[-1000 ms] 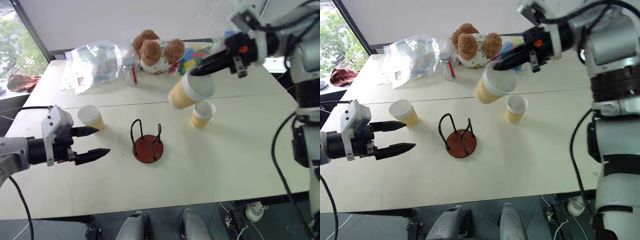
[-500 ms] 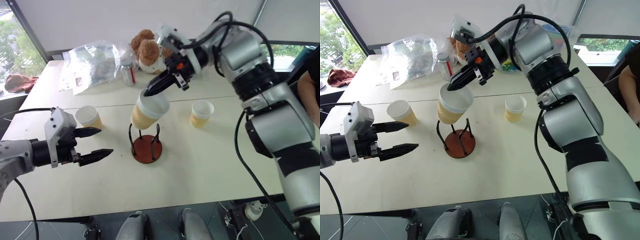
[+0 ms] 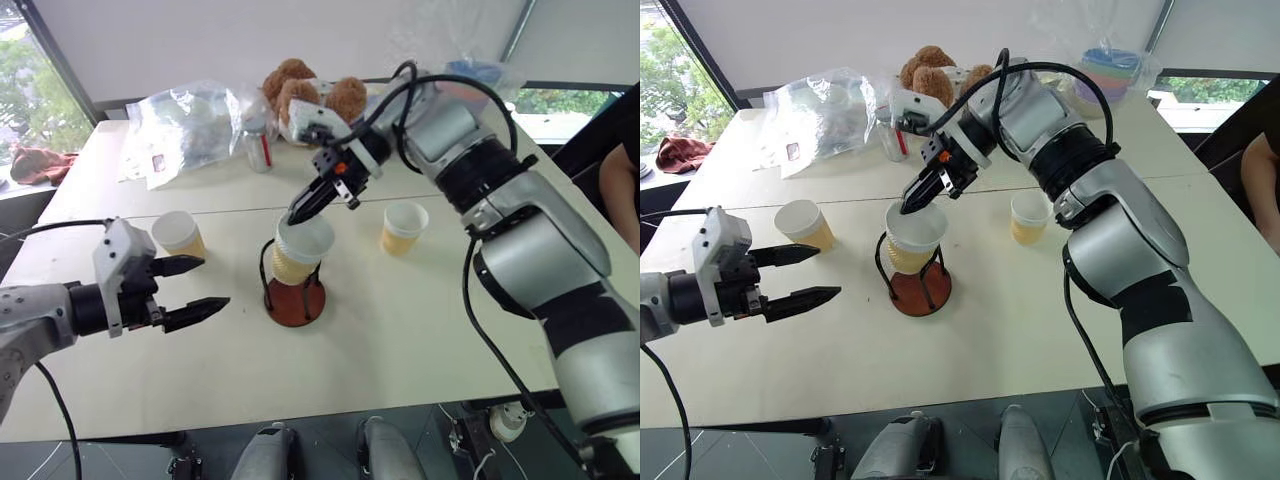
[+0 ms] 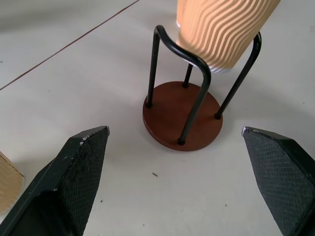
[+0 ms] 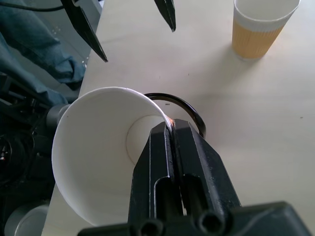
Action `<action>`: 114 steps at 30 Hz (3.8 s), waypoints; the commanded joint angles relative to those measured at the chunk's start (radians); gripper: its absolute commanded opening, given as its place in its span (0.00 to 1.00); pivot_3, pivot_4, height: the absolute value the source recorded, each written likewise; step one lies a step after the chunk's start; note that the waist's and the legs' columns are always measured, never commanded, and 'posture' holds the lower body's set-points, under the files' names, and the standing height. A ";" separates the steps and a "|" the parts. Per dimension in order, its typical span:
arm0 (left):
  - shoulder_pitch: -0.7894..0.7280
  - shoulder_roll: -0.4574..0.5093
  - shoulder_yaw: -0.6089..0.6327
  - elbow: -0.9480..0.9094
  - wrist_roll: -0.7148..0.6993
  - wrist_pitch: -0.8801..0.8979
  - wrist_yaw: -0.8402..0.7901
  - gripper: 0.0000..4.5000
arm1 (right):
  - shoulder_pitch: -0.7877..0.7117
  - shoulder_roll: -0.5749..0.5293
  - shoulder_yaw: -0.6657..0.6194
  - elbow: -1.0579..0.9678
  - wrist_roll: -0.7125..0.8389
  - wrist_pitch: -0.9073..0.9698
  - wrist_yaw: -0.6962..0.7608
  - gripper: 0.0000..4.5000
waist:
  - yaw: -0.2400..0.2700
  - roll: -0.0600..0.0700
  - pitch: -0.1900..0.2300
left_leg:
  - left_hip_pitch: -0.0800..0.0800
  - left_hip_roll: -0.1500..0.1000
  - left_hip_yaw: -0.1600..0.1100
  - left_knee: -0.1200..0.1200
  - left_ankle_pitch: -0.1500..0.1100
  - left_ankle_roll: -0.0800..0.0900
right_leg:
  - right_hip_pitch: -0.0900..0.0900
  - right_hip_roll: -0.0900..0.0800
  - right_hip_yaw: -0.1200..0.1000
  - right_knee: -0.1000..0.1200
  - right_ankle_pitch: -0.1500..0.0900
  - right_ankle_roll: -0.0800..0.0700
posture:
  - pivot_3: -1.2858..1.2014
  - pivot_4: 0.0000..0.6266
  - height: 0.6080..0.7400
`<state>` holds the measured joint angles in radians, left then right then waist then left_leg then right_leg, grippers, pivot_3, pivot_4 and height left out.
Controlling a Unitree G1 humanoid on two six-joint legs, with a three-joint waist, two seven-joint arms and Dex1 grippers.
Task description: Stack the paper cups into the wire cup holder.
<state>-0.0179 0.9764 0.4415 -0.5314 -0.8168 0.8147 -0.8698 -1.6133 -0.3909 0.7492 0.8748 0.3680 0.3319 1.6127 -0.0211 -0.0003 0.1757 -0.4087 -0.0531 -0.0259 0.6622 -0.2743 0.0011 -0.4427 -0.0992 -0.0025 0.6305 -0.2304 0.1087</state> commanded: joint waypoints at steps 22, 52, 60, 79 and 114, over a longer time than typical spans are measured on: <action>-0.155 0.051 0.012 -0.037 -0.142 0.059 0.011 1.00 | 0.123 -0.272 -0.257 0.046 -0.313 -0.315 -0.148 0.54 | 0.010 -0.003 -0.002 | 0.000 -0.002 -0.003 0.000 0.000 -0.001 | 0.002 0.000 0.000 -0.001 0.000 0.000 | 0.52 0.24 1.00; -0.208 0.081 -0.062 0.056 -0.072 0.042 -0.056 1.00 | 0.439 -0.449 -0.462 -0.402 -0.387 -0.128 -0.150 0.74 | 0.006 0.002 0.001 | 0.000 0.001 0.003 0.001 0.000 0.000 | 0.001 0.001 0.001 -0.001 0.000 0.000 | 0.52 0.24 1.00; -0.179 0.076 -0.054 0.051 -0.065 0.031 -0.057 1.00 | 0.487 -0.466 -0.453 -0.444 -0.404 -0.110 -0.097 0.97 | 0.007 0.002 0.001 | 0.000 0.001 0.003 0.002 0.000 0.001 | 0.002 0.001 0.001 -0.001 0.000 0.000 | 0.52 0.24 1.00; -0.165 0.080 -0.045 0.050 -0.062 0.030 -0.053 1.00 | 0.545 -0.375 -0.418 -0.345 -0.450 -0.163 -0.115 0.23 | 0.007 0.001 0.001 | 0.001 0.001 0.003 0.002 0.000 0.000 | 0.002 0.001 0.001 0.000 0.000 0.000 | 0.52 0.24 1.00; -0.170 0.083 -0.038 0.077 -0.021 0.019 -0.062 1.00 | 0.278 -0.345 -0.446 -0.231 -0.481 -0.362 -0.049 0.02 | 0.002 0.001 0.001 | 0.001 0.001 0.003 0.002 0.001 0.000 | 0.001 0.002 0.001 0.000 0.000 0.000 | 0.52 0.24 1.00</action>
<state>-0.1883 1.0424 0.3700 -0.4508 -0.8433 0.8531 -0.9244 -1.2786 -0.7385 0.3418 0.6578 -0.1497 -0.0192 1.5327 -0.0186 0.0007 0.1764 -0.4080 -0.0521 -0.0230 0.6645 -0.2738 0.0008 -0.4413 -0.0975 -0.0017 0.6302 -0.2304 0.1087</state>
